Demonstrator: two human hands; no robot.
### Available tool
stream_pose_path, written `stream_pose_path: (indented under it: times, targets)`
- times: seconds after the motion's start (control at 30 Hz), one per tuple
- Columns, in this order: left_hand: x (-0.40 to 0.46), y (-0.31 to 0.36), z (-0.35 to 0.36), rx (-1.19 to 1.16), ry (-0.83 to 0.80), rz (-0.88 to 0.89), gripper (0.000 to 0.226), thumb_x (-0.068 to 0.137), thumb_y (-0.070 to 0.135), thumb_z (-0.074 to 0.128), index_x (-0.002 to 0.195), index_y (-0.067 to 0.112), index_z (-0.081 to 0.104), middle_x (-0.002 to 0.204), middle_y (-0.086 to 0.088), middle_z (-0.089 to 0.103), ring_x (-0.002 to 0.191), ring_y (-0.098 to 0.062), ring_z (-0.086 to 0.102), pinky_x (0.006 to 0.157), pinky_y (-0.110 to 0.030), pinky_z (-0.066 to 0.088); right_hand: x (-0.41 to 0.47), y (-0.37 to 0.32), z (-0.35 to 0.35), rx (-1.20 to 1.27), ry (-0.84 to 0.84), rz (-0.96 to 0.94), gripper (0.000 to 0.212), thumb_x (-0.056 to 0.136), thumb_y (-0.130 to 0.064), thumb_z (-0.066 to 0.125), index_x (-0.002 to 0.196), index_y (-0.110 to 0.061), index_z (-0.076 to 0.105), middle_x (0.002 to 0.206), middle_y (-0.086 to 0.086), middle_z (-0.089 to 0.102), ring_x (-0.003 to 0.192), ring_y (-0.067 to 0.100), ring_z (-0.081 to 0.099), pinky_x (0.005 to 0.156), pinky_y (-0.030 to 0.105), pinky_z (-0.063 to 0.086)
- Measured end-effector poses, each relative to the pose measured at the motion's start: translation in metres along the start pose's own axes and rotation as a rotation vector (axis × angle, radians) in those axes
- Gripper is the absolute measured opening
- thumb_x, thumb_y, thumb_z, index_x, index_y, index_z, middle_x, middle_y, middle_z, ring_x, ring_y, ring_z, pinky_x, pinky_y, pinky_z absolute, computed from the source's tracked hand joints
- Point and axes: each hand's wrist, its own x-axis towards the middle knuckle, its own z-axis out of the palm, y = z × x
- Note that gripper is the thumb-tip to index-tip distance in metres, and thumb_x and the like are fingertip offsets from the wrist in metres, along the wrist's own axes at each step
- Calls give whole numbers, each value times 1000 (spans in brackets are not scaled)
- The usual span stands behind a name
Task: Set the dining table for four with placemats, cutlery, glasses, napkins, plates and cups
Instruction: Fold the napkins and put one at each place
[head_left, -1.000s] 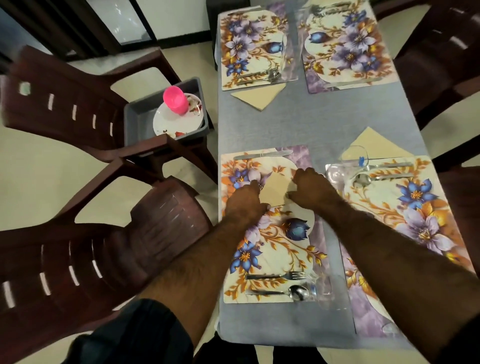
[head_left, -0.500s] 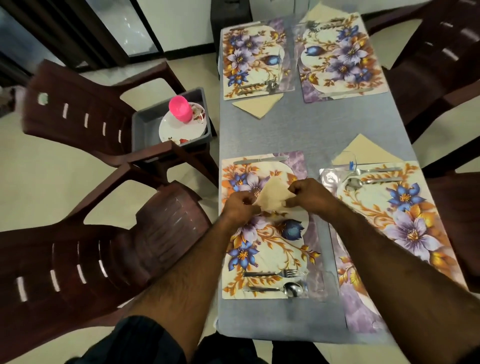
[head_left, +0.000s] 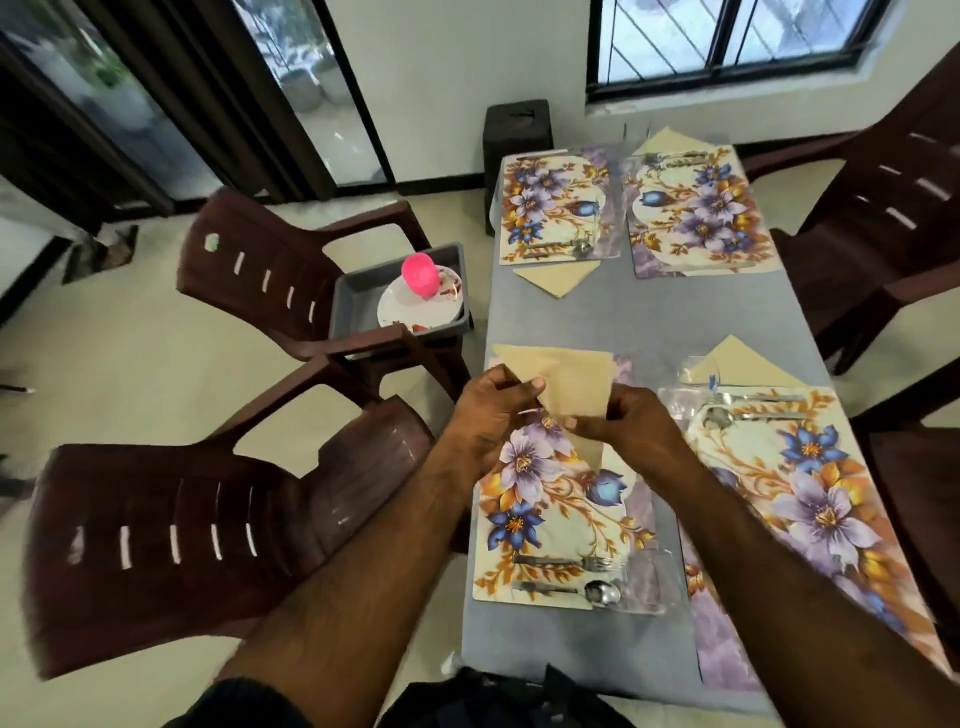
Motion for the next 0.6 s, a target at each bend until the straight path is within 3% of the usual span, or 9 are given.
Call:
stream_pose_path:
  times: [0.03, 0.13, 0.27, 0.37, 0.5, 0.57, 0.6]
  targets:
    - [-2, 8, -3, 56, 9, 64, 17, 94, -5, 69, 110, 0, 74, 114, -26, 74, 98, -34, 72, 97, -53, 58, -4, -1, -3, -72, 1, -17, 26, 80, -11, 89, 103, -14, 77, 91, -4, 79, 77, 5, 76, 69, 19, 58]
    - [-11, 34, -21, 476, -30, 304, 15, 96, -7, 68, 110, -10, 70, 104, -21, 76, 86, -12, 73, 85, -30, 61, -13, -9, -9, -173, 115, -67, 21, 81, -19, 90, 98, -17, 77, 87, 4, 77, 76, 22, 72, 71, 30, 57]
    - [-40, 62, -45, 923, -239, 378, 14, 97, 10, 74, 110, 6, 79, 101, 1, 79, 91, -5, 72, 86, -24, 57, -30, -50, 13, -173, 132, -265, 24, 83, -26, 88, 105, -25, 78, 89, -3, 74, 72, 6, 62, 68, 18, 50]
    - [-62, 73, -58, 1040, -354, 351, 17, 97, 16, 75, 113, 13, 80, 105, 5, 78, 97, -4, 72, 87, -21, 57, -43, -80, 48, -216, 56, -321, 22, 83, -27, 88, 103, -26, 79, 93, -7, 75, 76, 8, 63, 67, 14, 50]
    - [-91, 74, -92, 993, -374, 366, 21, 94, 24, 79, 114, 20, 79, 106, 3, 78, 100, -9, 72, 95, -34, 59, -67, -84, 89, -126, 56, -244, 8, 83, -18, 87, 89, -19, 82, 82, 11, 77, 73, 22, 67, 72, 35, 56]
    - [-106, 68, -119, 923, -394, 341, 21, 91, 19, 83, 110, 14, 79, 101, -9, 78, 90, -11, 70, 87, -34, 58, -87, -76, 106, -17, 95, -238, 7, 84, -10, 84, 91, -10, 81, 81, 8, 78, 74, 21, 69, 74, 36, 58]
    - [-114, 63, -132, 907, -398, 337, 19, 89, 16, 84, 107, 11, 79, 98, -11, 78, 86, -11, 70, 83, -33, 57, -100, -72, 113, 29, 115, -241, 8, 85, -6, 83, 92, -5, 80, 77, 5, 77, 70, 17, 67, 69, 31, 57]
